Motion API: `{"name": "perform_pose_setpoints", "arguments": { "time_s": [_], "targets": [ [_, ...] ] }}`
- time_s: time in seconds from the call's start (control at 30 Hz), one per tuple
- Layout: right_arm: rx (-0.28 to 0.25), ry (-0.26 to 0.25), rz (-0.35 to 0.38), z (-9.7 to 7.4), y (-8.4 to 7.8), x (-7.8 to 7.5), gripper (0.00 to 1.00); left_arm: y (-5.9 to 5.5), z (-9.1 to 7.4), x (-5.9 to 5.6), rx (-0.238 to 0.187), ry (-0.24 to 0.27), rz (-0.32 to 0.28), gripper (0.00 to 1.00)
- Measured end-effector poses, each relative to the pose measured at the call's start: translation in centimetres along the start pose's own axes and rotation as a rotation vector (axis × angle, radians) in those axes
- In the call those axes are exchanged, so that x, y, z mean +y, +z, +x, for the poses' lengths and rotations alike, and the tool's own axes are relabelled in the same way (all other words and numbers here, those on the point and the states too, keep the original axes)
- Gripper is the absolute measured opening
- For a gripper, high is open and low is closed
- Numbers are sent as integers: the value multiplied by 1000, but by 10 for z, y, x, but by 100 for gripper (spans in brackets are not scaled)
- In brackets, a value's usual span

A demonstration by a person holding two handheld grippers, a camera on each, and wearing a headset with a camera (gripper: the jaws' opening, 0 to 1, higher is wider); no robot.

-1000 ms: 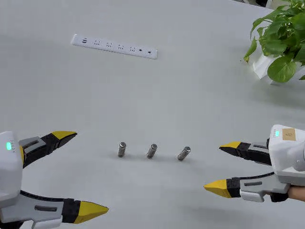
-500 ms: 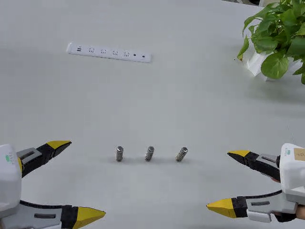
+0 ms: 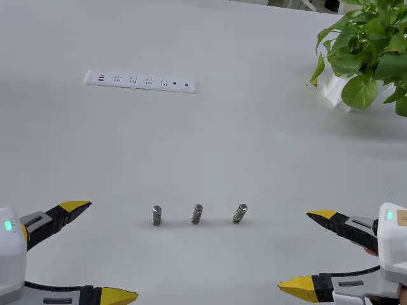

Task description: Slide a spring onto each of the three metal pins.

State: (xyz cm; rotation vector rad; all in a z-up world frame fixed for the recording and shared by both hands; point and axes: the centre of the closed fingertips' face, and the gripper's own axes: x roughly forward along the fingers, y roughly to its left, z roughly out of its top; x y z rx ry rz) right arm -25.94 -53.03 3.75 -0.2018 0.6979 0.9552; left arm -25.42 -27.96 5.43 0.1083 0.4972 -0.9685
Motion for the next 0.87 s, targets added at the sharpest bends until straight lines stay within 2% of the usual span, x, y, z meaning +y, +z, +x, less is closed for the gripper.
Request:
{"name": "perform_pose_setpoints", "arguments": {
  "time_s": [0.87],
  "targets": [
    [4, 12, -7, 3, 1, 3, 89, 0, 0, -3, -1, -11, -4, 99]
  ]
}}
